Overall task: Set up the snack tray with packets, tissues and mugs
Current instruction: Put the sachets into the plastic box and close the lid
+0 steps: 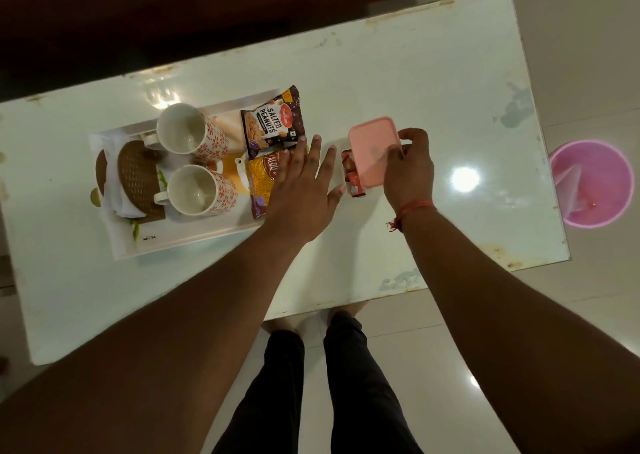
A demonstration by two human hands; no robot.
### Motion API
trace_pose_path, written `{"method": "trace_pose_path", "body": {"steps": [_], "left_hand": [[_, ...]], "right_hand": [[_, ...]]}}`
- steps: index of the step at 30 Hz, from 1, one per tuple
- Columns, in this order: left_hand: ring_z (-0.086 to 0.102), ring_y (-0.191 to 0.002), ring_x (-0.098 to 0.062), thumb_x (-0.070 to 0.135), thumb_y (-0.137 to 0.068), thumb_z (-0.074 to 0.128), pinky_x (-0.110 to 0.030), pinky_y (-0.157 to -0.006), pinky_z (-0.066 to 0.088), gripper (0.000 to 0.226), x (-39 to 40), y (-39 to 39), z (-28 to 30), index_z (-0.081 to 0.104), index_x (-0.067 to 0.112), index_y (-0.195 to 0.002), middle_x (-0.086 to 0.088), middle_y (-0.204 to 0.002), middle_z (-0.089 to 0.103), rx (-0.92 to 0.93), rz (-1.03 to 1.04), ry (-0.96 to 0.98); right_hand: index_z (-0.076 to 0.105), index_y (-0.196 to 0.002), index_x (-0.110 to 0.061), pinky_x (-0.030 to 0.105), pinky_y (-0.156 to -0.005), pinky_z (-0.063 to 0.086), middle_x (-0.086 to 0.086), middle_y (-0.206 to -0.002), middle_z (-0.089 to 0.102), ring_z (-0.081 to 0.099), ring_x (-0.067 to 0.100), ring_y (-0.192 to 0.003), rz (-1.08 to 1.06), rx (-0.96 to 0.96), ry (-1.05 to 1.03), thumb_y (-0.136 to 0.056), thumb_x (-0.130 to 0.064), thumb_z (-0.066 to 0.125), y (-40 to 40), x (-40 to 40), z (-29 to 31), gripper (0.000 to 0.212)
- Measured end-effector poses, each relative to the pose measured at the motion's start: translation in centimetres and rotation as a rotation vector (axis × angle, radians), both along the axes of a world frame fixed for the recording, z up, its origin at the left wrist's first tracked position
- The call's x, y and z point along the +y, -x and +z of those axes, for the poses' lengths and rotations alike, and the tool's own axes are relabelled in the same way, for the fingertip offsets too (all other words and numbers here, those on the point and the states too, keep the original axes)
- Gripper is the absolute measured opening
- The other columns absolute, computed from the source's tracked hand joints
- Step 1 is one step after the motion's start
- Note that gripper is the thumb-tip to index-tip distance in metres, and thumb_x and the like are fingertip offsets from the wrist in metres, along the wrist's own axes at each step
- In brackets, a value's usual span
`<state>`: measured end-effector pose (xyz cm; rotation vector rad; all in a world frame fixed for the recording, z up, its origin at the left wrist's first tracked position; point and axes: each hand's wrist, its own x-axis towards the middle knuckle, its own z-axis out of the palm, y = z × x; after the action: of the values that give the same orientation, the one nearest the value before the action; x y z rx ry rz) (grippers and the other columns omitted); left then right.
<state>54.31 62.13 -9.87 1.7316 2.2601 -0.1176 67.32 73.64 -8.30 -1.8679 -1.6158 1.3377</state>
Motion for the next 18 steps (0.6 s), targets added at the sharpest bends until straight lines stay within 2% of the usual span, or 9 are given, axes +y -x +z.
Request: {"method": "trace_pose_path", "body": {"steps": [4, 7, 9, 11, 14, 18], "left_hand": [[0.008, -0.152, -0.029, 0.046, -0.102, 0.027, -0.044, -0.123, 0.013, 0.064, 0.5, -0.9, 0.2, 0.017, 0.011, -0.154, -0.014, -0.163, 0.016, -0.069, -0.006, -0.020], [0.016, -0.150, -0.028, 0.033, -0.104, 0.033, -0.037, -0.121, 0.016, 0.057, 1.3, -1.9, 0.5, 0.022, 0.005, -0.152, -0.015, -0.161, 0.022, -0.280, 0.113, -0.055], [0.035, -0.142, -0.030, 0.024, -0.103, 0.038, -0.037, -0.113, 0.033, 0.052, 2.0, -2.4, 0.8, 0.029, 0.003, -0.149, -0.017, -0.154, 0.037, -0.369, 0.243, -0.077], [0.052, -0.126, -0.031, 0.017, -0.101, 0.042, -0.039, -0.095, 0.046, 0.045, 2.8, -2.5, 1.0, 0.038, 0.003, -0.143, -0.017, -0.138, 0.053, -0.421, 0.375, -0.096], [0.060, -0.112, -0.031, 0.013, -0.099, 0.044, -0.038, -0.086, 0.051, 0.034, 3.9, -2.7, 1.2, 0.053, 0.003, -0.130, -0.016, -0.122, 0.064, -0.491, 0.533, -0.085], [0.063, -0.109, -0.030, 0.020, -0.099, 0.051, -0.036, -0.083, 0.052, 0.030, 4.9, -3.0, 1.0, 0.056, 0.004, -0.124, -0.015, -0.120, 0.066, -0.535, 0.640, -0.043]], "right_hand": [[0.045, -0.108, -0.011, 0.026, -0.063, 0.043, -0.004, -0.085, 0.054, 0.055, 0.020, -0.083, -0.114, -0.029, 0.030, -0.100, -0.011, 0.035, 0.8, -0.9, -1.1, 0.013], [0.048, -0.100, -0.011, 0.032, -0.079, 0.047, 0.001, -0.102, 0.050, 0.054, 0.021, -0.090, -0.184, -0.044, 0.021, -0.099, -0.010, 0.039, 1.4, -1.1, -1.4, 0.009], [0.051, -0.098, -0.009, 0.035, -0.089, 0.046, 0.001, -0.105, 0.046, 0.053, 0.021, -0.092, -0.209, -0.064, 0.007, -0.098, -0.011, 0.043, 1.5, -1.3, -1.6, 0.008], [0.050, -0.092, -0.012, 0.039, -0.092, 0.046, 0.000, -0.103, 0.047, 0.056, 0.025, -0.098, -0.201, -0.074, 0.009, -0.098, -0.015, 0.046, 1.4, -1.6, -1.9, 0.007], [0.049, -0.088, -0.016, 0.041, -0.091, 0.046, 0.004, -0.102, 0.054, 0.055, 0.029, -0.101, -0.133, -0.153, -0.018, -0.097, -0.020, 0.049, 1.0, -2.0, -2.3, 0.010], [0.049, -0.086, -0.015, 0.039, -0.083, 0.047, 0.000, -0.095, 0.051, 0.054, 0.026, -0.095, -0.045, -0.224, -0.072, -0.097, -0.026, 0.050, 0.5, -2.0, -2.7, 0.015]]}}
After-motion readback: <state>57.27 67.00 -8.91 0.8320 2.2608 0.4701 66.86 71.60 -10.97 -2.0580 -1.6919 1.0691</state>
